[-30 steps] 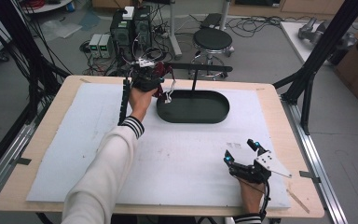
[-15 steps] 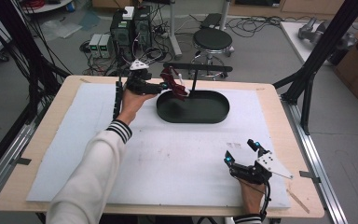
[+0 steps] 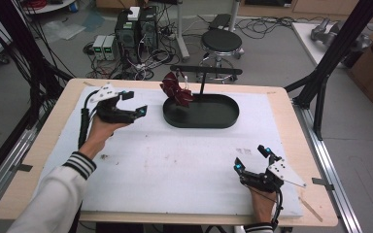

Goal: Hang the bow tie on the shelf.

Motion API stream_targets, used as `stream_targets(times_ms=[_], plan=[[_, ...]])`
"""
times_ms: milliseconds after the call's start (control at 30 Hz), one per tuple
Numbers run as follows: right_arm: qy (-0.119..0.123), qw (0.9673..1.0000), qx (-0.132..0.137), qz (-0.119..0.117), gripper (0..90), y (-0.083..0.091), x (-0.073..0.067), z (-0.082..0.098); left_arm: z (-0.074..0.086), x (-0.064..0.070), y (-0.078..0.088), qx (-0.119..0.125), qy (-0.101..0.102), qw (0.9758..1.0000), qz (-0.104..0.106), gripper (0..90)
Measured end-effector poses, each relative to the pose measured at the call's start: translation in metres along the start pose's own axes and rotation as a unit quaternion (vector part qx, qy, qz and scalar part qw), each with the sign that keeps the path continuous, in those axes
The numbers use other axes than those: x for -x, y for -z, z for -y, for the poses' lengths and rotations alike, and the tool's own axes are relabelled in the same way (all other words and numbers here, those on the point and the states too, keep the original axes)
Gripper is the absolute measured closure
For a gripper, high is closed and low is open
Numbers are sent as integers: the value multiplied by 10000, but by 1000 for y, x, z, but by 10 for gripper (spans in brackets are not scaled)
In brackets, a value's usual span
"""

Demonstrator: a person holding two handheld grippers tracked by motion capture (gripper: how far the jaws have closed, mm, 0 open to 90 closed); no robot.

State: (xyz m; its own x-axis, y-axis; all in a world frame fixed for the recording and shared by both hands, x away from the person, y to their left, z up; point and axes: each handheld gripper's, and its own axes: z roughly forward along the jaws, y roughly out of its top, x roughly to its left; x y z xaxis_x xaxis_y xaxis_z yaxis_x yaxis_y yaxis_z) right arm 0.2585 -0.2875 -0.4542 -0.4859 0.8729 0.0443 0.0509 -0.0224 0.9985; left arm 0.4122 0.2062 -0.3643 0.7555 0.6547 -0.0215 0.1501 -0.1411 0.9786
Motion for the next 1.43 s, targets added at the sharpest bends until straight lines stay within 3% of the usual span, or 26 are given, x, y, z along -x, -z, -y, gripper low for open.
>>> stream_targets(times_ms=[167,367,567,900,1000,1233,1433], plan=[[22,10000,-16,-20,32,0,-1,0,31,5,42,114,-31,9997,-211,159],[15,10000,-17,35,32,0,-1,0,70,10,85,319,117,9980,-533,159],[45,10000,-36,40,32,0,-2,0,92,10,113,578,269,9948,-796,159],[73,9999,-15,89,32,0,-2,0,117,12,131,850,471,9895,-1071,159],[95,9999,-3,83,32,0,-2,0,118,15,132,943,377,9883,-1141,159],[97,9999,-15,115,32,0,-3,0,119,14,133,978,480,9870,-1181,153],[102,9998,-25,160,32,0,-3,0,119,16,133,985,364,9874,-1185,151]])
